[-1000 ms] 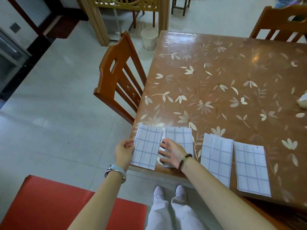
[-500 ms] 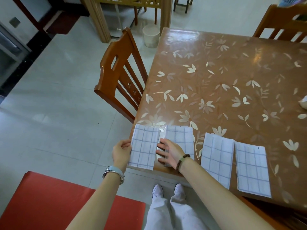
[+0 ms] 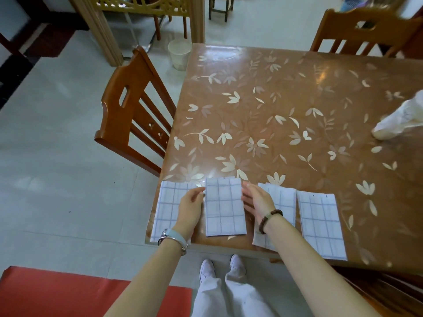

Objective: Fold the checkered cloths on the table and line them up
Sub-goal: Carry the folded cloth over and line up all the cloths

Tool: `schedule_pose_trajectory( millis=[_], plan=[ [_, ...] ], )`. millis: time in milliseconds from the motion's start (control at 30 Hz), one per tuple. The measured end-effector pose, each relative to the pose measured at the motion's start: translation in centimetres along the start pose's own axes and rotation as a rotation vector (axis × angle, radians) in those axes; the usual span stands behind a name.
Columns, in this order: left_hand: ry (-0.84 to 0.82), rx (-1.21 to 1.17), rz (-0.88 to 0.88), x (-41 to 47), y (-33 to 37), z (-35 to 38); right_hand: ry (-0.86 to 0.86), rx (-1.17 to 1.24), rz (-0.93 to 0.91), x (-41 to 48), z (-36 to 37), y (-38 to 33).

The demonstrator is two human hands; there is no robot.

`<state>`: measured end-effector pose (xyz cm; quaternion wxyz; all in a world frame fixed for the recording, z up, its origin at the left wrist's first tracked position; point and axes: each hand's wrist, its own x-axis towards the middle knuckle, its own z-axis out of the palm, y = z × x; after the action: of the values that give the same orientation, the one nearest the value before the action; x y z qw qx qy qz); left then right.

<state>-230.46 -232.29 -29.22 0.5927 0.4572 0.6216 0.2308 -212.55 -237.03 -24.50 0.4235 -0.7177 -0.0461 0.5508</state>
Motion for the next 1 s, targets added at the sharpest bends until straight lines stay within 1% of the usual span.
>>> schedule_pose_trajectory(
  millis=[133, 267, 433, 567, 800, 1000],
  plan=[
    [0.005, 0.029, -0.021, 0.0, -0.2, 0.9, 0.024, 0.027, 0.057, 0.1, -0.8, 0.0],
    [-0.009, 0.063, -0.019, -0.4, 0.0, 1.1, -0.009, 0.071, 0.108, 0.4, -1.2, 0.6],
    [0.011, 0.101, -0.053, -0.1, -0.3, 1.3, -0.056, 0.106, 0.129, 0.3, -1.4, 1.2],
    [-0.002, 0.119, -0.099, -0.5, -0.2, 1.3, -0.065, 0.094, 0.152, 0.1, -1.6, 1.6],
    [0.011, 0.093, -0.157, -1.4, -0.5, 0.7, -0.087, 0.100, 0.178, -0.5, -1.4, 1.9],
    [0.026, 0.125, -0.147, -2.2, -0.7, -0.1, -0.118, 0.097, 0.186, -1.5, -0.6, 2.7]
  ],
)
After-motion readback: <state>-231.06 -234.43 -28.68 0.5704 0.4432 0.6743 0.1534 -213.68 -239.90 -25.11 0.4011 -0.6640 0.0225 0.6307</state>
